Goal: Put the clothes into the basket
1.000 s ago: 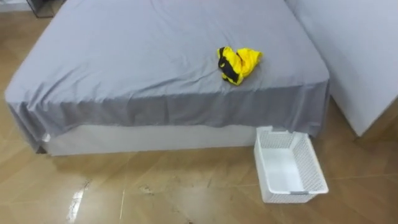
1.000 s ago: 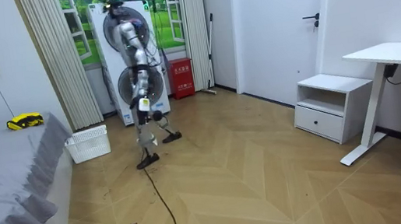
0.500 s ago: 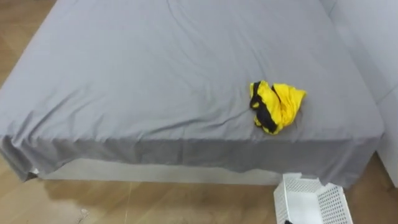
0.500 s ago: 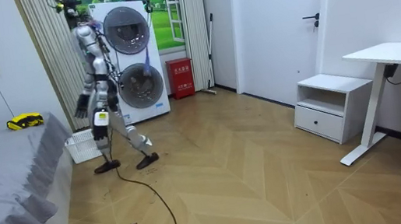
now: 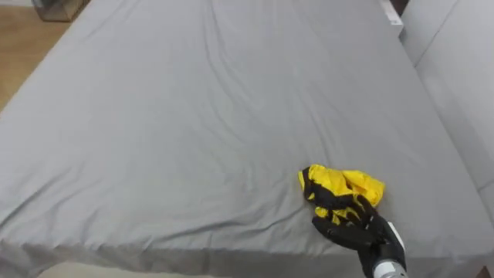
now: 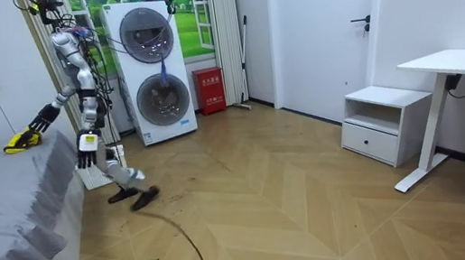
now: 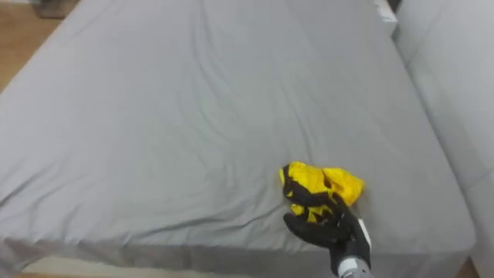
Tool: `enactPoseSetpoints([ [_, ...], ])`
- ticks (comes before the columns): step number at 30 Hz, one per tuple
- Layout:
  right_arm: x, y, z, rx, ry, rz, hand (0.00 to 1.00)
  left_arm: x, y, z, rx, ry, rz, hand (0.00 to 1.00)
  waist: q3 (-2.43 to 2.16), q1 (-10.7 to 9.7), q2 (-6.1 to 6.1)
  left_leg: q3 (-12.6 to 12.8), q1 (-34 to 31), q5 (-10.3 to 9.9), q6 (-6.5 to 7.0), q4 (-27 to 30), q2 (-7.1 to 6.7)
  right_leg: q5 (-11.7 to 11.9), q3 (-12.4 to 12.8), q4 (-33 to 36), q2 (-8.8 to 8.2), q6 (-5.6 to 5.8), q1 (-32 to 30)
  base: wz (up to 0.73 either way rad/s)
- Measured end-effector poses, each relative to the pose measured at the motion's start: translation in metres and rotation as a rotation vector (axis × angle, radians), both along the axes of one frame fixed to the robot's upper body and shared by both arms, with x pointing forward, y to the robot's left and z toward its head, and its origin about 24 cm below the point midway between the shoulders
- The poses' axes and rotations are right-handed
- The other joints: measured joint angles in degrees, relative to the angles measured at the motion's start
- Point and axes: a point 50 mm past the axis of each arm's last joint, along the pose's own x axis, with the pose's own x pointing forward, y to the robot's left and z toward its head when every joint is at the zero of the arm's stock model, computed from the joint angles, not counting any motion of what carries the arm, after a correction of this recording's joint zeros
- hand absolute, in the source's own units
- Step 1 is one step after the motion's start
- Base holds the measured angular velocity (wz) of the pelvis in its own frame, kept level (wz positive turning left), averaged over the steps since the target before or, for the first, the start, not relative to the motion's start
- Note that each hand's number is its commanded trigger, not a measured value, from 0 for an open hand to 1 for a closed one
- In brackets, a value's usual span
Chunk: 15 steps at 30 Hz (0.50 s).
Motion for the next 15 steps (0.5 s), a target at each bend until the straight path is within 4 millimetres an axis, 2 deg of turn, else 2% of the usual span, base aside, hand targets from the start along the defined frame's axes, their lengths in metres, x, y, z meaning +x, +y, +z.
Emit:
enactPoseSetpoints([
  [1,-0.001,-0.001,0.001,-0.011,0.001,-0.003,0.0,0.001,-0.001,0.001,-0.003,-0.015,0.012,0.0,-0.16,0.64,0.24,0.29,-1.94,2.23,1.52,-5.18,-0.11,-0.29,1.58,0.55,0.1,0.56,-0.27,-0.94],
  [2,-0.002,-0.001,0.001,-0.021,0.005,0.001,0.0,0.001,0.0,0.001,-0.002,-0.018,0.017,0.0,-0.42,1.04,0.14,0.74,-2.13,3.34,2.67,-5.84,-0.17,-0.78,2.6,1.38,0.05,1.02,-0.9,-0.71],
  [3,-0.002,0.0,0.004,-0.043,-0.003,0.014,0.0,-0.002,0.001,0.0,-0.001,-0.012,0.022,0.0,-1.42,0.54,0.24,1.67,-0.75,3.76,3.27,-8.55,-1.07,-1.27,3.43,1.82,-0.57,1.74,-1.1,-0.45],
  [4,0.001,-0.001,0.01,-0.062,-0.029,0.018,0.0,-0.001,0.001,0.0,0.001,-0.011,0.02,0.0,-1.41,-0.09,-0.27,2.7,1.16,4.83,3.86,-10.83,-1.85,-1.3,3.82,1.45,-1.17,2.05,-0.78,-0.34],
  [6,0.006,-0.002,0.017,-0.077,-0.071,0.017,0.0,-0.002,0.001,0.0,-0.009,-0.009,0.015,0.0,-1.5,-0.42,-0.41,3.73,2.89,5.13,3.99,-12.76,-2.37,-1.08,4.3,0.93,-1.33,2.29,-0.19,-0.29],
  [9,0.01,0.0,0.024,-0.081,-0.115,0.024,0.0,-0.008,0.001,-0.002,-0.018,0.016,0.011,0.0,-1.4,-1.24,-0.55,3.77,4.3,5.4,4.03,-14.56,-2.95,-1.1,4.25,0.63,-1.47,2.43,0.32,-0.04],
  [10,0.015,0.003,0.029,-0.081,-0.146,0.036,0.0,-0.01,0.002,-0.002,-0.017,0.029,0.008,0.0,-1.05,-1.57,-0.2,3.66,4.14,5.55,4.04,-14.7,-3.32,-1.14,4.18,0.37,-1.56,2.48,0.09,0.03],
  [12,0.023,0.008,0.038,-0.083,-0.198,0.059,0.0,-0.006,0.002,-0.002,-0.018,0.032,-0.014,0.0,-1.06,-1.76,-0.24,3.66,2.85,5.57,4.08,-14.68,-3.41,-1.15,4.15,-0.1,-1.64,2.51,-0.9,0.02],
  [13,0.03,0.011,0.042,-0.087,-0.218,0.074,0.0,-0.005,0.002,-0.003,-0.021,0.039,-0.019,0.0,-0.83,-1.82,-0.02,3.67,2.12,5.64,4.16,-14.66,-3.51,-1.18,4.14,-0.21,-1.73,2.55,-1.62,0.0],
  [15,0.034,0.014,0.044,-0.097,-0.228,0.098,0.0,0.001,0.001,-0.003,-0.023,0.033,-0.027,0.0,-0.71,-1.67,0.18,3.68,1.28,5.81,4.25,-14.93,-3.66,-1.21,4.14,-0.4,-1.85,2.61,-2.43,0.0],
])
